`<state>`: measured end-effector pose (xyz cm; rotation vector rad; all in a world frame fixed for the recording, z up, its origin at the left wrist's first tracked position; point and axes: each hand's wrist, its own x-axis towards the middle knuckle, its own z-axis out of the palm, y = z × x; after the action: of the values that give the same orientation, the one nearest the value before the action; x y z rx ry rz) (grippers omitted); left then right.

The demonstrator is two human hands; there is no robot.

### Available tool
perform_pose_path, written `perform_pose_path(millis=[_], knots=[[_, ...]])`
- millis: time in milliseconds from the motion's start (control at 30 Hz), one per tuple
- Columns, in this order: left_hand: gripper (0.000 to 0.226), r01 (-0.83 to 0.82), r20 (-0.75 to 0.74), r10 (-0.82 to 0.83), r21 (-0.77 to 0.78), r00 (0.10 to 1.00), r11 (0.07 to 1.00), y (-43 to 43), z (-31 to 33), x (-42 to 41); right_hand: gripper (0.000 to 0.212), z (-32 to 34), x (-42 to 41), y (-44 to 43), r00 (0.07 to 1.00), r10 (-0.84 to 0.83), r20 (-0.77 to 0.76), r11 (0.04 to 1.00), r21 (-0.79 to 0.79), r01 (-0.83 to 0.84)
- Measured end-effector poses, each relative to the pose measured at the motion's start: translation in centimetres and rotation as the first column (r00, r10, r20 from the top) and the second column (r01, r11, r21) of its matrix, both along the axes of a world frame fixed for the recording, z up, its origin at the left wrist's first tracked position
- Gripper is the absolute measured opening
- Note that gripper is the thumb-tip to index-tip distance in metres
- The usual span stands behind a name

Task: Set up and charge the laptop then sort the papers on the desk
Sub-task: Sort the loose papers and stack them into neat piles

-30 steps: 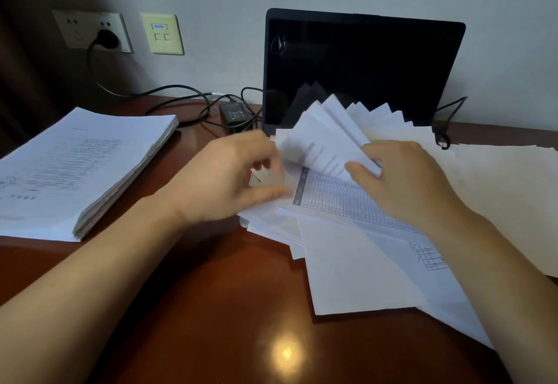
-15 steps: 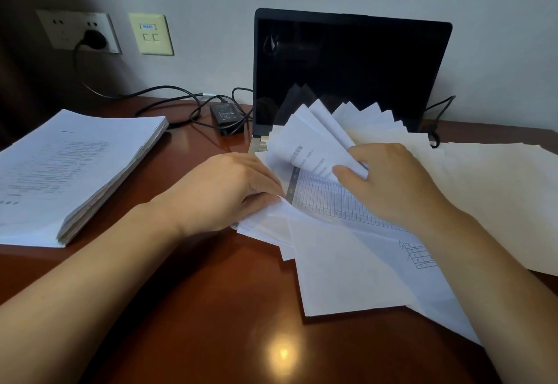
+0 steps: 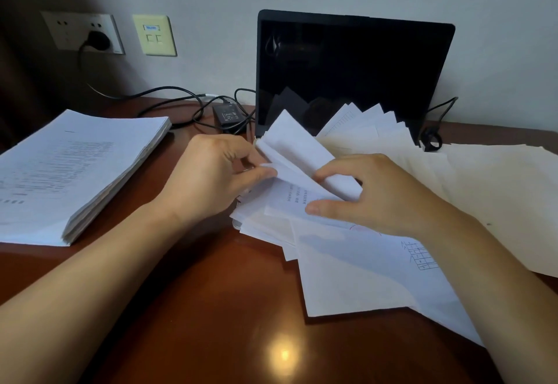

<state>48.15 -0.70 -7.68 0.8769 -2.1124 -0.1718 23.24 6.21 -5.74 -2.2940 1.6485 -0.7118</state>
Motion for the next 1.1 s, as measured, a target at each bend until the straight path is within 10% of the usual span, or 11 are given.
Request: perform_pose_path(millis=[200,433,633,933,1100], knots=[[0.033,0.039,-0.016,-0.039,-0.005,0.999,0.999,0.4,0.4,0.0,0.044,-0.7,-1.2,-1.2,0.977,-0.143,-0.157,0.98,-0.164,0.117],[0.027,0.221,0.473,-0.244,0.106,0.847,0.97,0.3,-0.1,-0.4,0.051,-0.1,-1.4,-1.4,0.939,-0.342,-0.041,0.907,-0.275,0.319],[0.022,0.228,0.485,-0.198,-0.002,0.852,0.974,-0.1,-0.7,-0.6,0.049,-0.1,-1.4,-1.2,0.982,-0.187,-0.022,0.955,-0.239,0.177],[0.009,0.01,0.188,0.021,-0.163,0.982,0.987,-0.5,0.2,0.5,0.027,0.1,-0.3,-0.2,1.0,0.011,0.0,0.999,-0.036,-0.011],[0.012,-0.147,-0.11,0.134,-0.116,0.985,0.982,-0.5,0.4,0.6,0.065,-0.5,-0.2,-0.7,0.997,-0.019,-0.079,0.995,-0.095,0.012]])
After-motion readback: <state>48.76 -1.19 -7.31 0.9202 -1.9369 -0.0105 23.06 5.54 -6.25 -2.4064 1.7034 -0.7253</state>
